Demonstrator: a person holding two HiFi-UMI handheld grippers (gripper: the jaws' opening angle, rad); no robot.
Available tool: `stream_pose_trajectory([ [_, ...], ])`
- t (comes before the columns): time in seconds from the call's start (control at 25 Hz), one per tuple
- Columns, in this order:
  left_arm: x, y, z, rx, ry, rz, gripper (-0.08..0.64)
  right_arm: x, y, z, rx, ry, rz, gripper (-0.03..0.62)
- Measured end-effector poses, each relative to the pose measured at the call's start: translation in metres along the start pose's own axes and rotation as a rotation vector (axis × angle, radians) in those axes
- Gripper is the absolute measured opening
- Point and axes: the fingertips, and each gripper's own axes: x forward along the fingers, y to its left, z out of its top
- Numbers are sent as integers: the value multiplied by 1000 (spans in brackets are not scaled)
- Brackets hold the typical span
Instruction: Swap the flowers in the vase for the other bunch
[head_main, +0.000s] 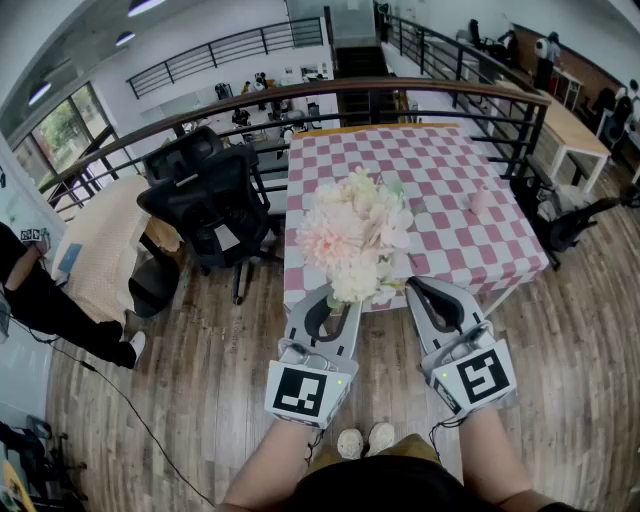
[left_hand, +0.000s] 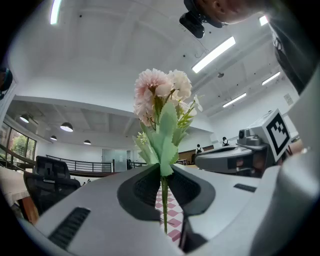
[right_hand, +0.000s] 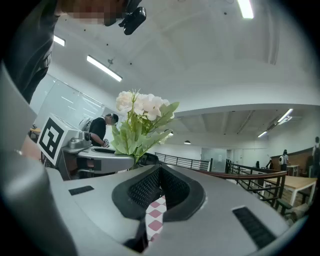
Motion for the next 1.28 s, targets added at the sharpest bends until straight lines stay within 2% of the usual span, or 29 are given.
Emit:
stream_pose_trajectory([
  [0.6, 4, -8, -1, 17, 17, 9, 49, -3, -8, -7, 33, 8, 8, 34],
  [1.28, 11, -26, -7, 46, 38, 60, 50, -20, -17, -19, 35, -11, 55, 34],
])
